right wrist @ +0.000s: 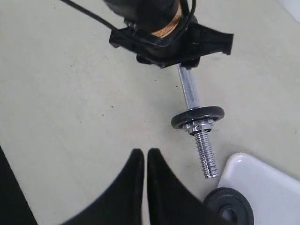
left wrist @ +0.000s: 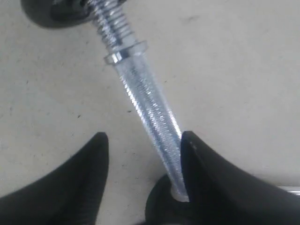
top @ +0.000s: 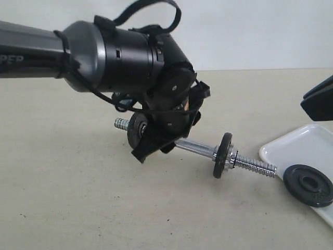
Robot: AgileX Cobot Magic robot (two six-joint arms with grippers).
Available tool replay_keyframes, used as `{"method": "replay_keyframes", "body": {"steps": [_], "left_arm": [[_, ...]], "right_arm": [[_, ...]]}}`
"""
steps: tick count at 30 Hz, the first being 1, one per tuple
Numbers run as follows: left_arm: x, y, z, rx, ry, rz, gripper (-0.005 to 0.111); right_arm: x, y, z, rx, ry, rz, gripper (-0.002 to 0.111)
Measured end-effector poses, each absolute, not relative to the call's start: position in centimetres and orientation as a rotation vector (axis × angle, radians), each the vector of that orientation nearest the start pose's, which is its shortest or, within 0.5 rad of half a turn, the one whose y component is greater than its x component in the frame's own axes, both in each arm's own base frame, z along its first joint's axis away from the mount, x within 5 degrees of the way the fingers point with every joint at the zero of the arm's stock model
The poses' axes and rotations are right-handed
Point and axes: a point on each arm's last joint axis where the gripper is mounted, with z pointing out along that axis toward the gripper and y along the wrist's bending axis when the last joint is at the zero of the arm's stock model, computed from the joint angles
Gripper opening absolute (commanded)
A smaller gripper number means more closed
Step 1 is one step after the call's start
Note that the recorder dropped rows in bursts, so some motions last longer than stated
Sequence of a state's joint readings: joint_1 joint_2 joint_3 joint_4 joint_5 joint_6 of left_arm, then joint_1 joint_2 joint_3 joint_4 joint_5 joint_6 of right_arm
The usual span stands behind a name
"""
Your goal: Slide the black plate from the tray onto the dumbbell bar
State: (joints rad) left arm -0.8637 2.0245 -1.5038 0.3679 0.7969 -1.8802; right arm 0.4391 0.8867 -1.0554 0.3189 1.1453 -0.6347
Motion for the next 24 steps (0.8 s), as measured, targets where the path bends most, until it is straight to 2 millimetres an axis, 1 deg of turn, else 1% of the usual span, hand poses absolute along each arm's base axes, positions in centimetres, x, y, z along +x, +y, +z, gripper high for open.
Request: {"method": "replay_keyframes", "body": {"steps": [1,3,5,7,9,11,15,19,24], "left_arm": [[29.4,-31.1,18.3,-1.102,2.554,-0.379,0.046],[29.3,-31.6,17.2,-1.124,2.571,-0.430,0.046],[29.5,-32.1,16.7,-1.128,2.569,-0.500,0.046],[29.7,-32.5,16.8,-1.116,2.557,-0.575,0.046],[29.8,-32.7,16.9,-1.107,2.551,-0.601,0.046],[29.8,-32.6,16.9,-1.109,2.549,-0.594,0.046],[29.7,-32.0,16.7,-1.180,2.547,-0.514,0.046],[29.6,-31.7,16.4,-1.218,2.540,-0.482,0.046],[29.4,-31.3,15.9,-1.232,2.548,-0.446,0.046]], "right_arm": [[12.0,8.5,38.4,-1.207,2.095,0.325,0.000],[12.0,8.5,38.4,-1.204,2.097,0.326,0.000],[12.0,8.5,38.4,-1.203,2.098,0.327,0.000],[12.0,8.5,38.4,-1.201,2.099,0.328,0.000],[12.0,8.5,38.4,-1.199,2.101,0.329,0.000],[12.0,8.5,38.4,-1.199,2.101,0.329,0.000],[12.0,8.5,38.4,-1.199,2.101,0.329,0.000],[12.0,8.5,38.4,-1.199,2.101,0.329,0.000],[12.0,8.5,38.4,-1.199,2.101,0.329,0.000]]}}
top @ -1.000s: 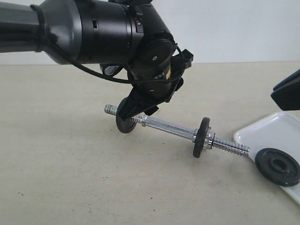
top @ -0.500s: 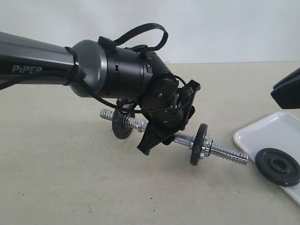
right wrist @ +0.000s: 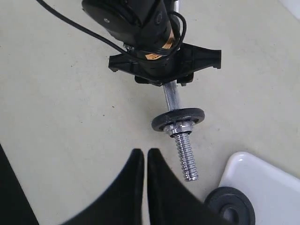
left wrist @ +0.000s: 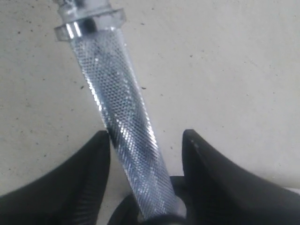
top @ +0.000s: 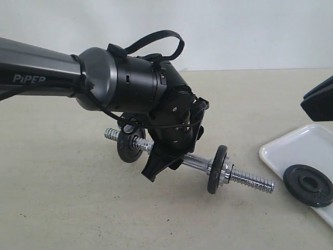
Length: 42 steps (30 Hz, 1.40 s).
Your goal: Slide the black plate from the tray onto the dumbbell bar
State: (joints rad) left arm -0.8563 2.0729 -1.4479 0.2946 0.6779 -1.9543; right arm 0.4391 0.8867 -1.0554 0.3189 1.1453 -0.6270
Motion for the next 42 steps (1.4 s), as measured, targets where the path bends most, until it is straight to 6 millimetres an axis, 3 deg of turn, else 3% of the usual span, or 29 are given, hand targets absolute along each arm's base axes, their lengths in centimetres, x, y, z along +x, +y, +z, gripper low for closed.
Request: {"method": "replay_keyframes", "body": {"steps": [10,18,25,28,34,42], "left_arm": [[29.0,-30.2,14.0,-1.269,2.527,-0.422,0.046],[29.1,-30.3,13.5,-1.298,2.498,-0.455,0.046],[29.4,-30.3,11.7,-1.297,2.512,-0.430,0.044],[29.7,-30.2,11.7,-1.252,2.517,-0.434,0.037],[29.9,-30.1,11.4,-1.145,2.533,-0.410,0.005],[30.1,-29.7,11.4,-0.905,2.572,-0.316,0.004]], "right_arm": [[11.9,8.5,38.4,-1.203,2.105,0.330,0.000],[11.9,8.5,38.4,-1.203,2.105,0.330,0.000],[11.9,8.5,38.4,-1.203,2.105,0.330,0.000],[11.9,8.5,38.4,-1.203,2.105,0.330,0.000],[11.9,8.5,38.4,-1.203,2.105,0.330,0.000],[11.9,8.5,38.4,-1.203,2.105,0.330,0.000]]}}
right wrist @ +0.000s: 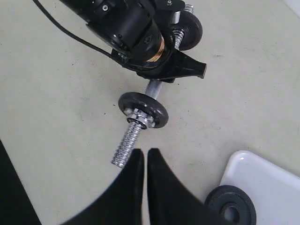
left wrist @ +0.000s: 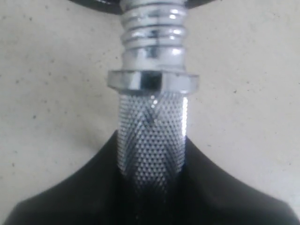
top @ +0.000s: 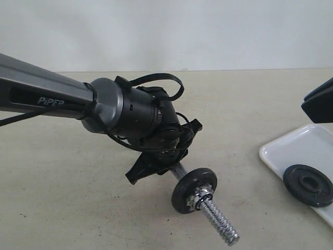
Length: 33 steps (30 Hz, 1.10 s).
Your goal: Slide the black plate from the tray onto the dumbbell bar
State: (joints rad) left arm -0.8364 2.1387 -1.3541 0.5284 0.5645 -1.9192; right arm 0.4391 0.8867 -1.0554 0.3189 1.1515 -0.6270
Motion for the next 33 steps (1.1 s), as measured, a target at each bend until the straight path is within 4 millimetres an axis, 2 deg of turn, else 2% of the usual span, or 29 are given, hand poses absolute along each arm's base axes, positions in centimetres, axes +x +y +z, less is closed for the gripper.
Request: {"method": "replay_keyframes", "body": {"steps": [6,15,24,33], "left_arm": [[30.2,-29.4,11.5,-0.635,2.621,-0.210,0.004],[30.7,-27.8,11.5,0.134,2.687,0.137,0.004],[30.9,-26.8,11.3,0.750,2.627,0.393,0.004],[30.8,-26.7,11.3,1.281,2.488,0.503,0.004]], "right_arm": [[11.9,8.5,38.4,-1.203,2.105,0.330,0.000],[11.9,8.5,38.4,-1.203,2.105,0.330,0.000],[11.9,8.5,38.4,-1.203,2.105,0.330,0.000],[12.3,8.6,38.7,-1.160,2.067,0.321,0.000]]}}
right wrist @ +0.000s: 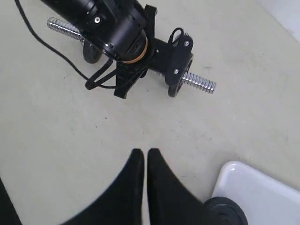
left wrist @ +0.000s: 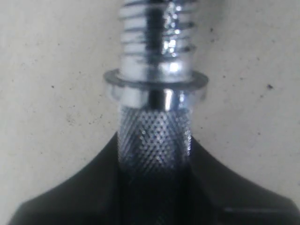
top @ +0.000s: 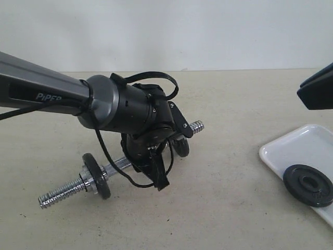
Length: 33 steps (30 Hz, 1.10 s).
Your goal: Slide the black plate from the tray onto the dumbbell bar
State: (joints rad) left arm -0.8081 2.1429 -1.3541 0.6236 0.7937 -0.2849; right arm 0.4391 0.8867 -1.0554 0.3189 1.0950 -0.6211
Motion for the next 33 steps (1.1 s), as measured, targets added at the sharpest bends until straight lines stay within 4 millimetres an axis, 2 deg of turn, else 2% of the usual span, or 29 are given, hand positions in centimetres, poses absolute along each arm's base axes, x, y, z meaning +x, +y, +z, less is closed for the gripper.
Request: {"method": "replay_keyframes", "body": {"steps": [4,21,33], "left_arm": [[30.77,-26.70,11.31,1.341,2.465,0.516,0.004],[30.93,-27.16,11.31,1.328,2.436,0.457,0.004],[30.88,-26.95,11.37,1.320,2.451,0.483,0.004]], "right_arm": [[12.55,8.65,38.91,-1.138,2.043,0.315,0.000],[12.85,8.34,38.90,-1.120,2.047,0.258,0.000],[12.85,8.34,38.90,-1.113,2.052,0.262,0.000]]}}
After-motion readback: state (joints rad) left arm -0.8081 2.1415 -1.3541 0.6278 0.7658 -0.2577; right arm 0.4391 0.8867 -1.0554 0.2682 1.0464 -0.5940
